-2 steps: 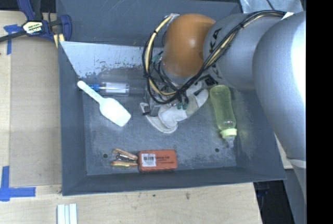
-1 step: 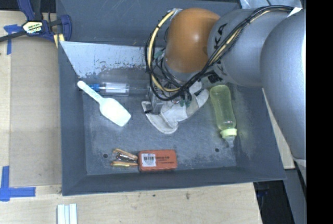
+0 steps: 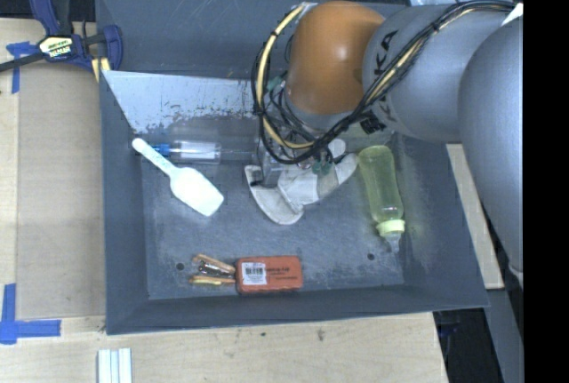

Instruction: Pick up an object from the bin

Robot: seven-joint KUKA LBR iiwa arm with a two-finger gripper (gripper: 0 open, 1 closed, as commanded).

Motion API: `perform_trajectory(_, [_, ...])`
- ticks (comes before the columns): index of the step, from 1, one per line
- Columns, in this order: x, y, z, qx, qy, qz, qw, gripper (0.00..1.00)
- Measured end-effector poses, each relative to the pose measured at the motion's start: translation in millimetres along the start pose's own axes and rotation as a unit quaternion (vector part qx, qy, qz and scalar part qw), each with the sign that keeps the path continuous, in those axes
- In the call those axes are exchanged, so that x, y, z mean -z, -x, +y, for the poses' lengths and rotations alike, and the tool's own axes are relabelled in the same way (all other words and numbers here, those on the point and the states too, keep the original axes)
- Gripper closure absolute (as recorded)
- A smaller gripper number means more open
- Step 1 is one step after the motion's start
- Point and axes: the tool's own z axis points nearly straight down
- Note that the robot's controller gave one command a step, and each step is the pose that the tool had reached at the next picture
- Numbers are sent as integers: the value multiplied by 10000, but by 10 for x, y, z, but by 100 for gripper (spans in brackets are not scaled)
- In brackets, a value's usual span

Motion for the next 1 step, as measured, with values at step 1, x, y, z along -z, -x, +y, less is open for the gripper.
perform_trajectory(1, [173, 8, -1, -1, -2, -19, 10000, 100])
